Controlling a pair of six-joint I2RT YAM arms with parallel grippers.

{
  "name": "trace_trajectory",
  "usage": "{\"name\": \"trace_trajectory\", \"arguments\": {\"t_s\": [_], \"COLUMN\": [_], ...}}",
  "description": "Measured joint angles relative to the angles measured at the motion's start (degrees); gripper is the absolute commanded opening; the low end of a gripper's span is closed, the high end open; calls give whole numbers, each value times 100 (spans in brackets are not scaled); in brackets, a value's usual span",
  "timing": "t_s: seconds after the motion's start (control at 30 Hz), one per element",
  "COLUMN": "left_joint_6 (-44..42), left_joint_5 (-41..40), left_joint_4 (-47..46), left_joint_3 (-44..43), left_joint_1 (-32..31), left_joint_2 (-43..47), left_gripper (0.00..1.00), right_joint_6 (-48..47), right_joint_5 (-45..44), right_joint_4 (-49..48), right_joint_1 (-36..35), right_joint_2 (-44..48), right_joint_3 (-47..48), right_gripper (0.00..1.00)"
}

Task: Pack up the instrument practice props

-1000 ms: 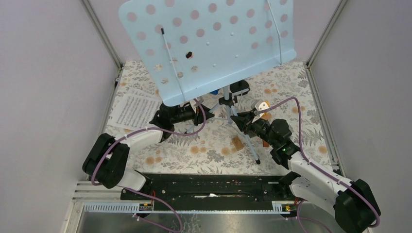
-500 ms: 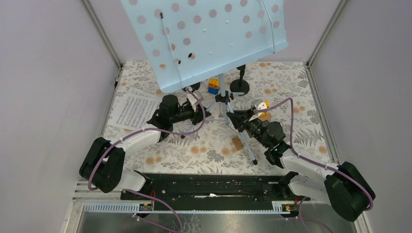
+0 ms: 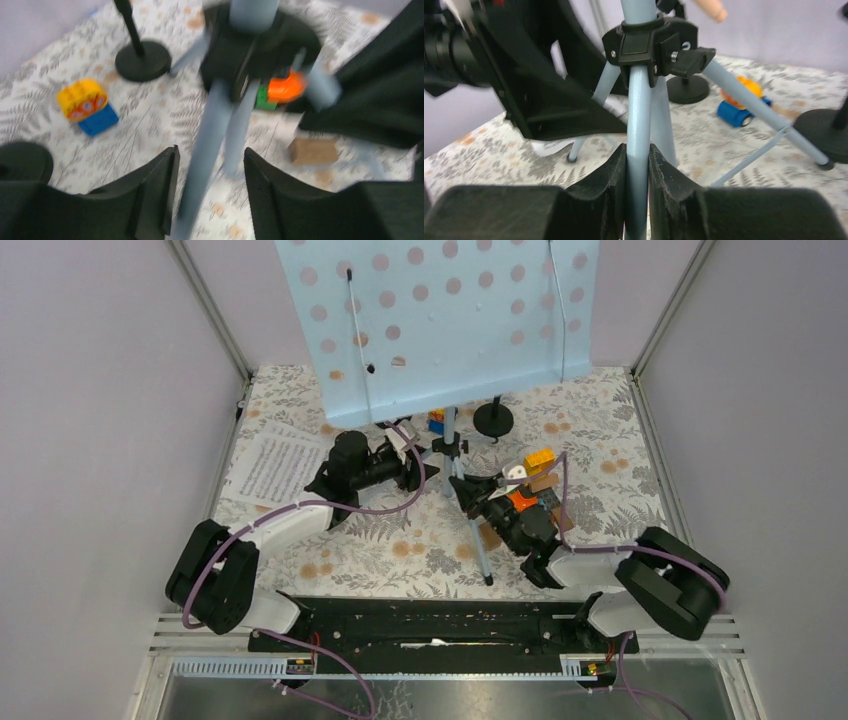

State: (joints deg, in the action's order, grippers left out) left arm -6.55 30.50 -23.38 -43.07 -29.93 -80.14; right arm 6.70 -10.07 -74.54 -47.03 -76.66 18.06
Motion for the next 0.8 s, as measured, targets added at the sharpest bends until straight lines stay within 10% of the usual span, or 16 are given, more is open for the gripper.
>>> {"name": "trace_trajectory", "arguments": {"t_s": [0.17, 0.43, 0.8], "left_joint_6": [186, 214, 702], "left_joint_5": [192, 146, 192], "left_joint_4": [-774, -673, -1388], "left_joint_3": [33, 188, 905], "left_joint_1": [-166, 17, -162], "left_joint_2": [184, 476, 1687], "left_gripper": [87, 94, 98], "right_joint_6": [33, -107, -168], "right_joint_5": [-179, -1224, -1628], "right_joint_4": [-922, -1963, -1443], "right_joint_1": [-629, -1200, -1545], "right_joint_2": [-831, -1620, -1593], "right_joint_3": [105, 251, 157], "right_gripper": [4, 10, 53]}}
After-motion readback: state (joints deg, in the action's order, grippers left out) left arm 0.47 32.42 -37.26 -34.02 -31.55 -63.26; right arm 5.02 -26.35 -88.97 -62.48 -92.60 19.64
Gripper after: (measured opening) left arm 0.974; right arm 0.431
